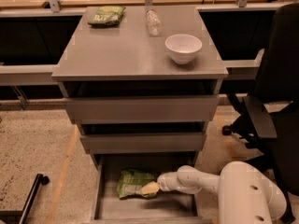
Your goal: Pick green rice chip bag from bottom drawer and place on counter
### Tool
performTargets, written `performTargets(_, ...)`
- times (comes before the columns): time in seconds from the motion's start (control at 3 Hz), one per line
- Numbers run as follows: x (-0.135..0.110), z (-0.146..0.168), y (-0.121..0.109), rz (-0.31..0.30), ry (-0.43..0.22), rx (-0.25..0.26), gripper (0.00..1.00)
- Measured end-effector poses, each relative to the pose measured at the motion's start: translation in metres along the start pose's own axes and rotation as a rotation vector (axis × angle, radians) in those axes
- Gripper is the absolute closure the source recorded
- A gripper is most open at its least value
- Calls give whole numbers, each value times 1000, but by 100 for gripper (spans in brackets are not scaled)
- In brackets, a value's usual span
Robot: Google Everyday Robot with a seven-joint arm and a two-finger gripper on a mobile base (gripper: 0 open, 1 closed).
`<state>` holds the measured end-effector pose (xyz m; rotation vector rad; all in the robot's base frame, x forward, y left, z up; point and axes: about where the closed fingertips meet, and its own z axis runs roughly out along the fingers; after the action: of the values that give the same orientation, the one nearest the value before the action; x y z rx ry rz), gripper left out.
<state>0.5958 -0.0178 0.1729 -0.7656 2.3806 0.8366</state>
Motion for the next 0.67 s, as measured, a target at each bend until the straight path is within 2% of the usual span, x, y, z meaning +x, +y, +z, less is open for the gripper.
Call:
performTargets(0.33,11,21,-5,33,26,-17,0)
performTargets(0.67,18,33,-4,63,41,-35,18)
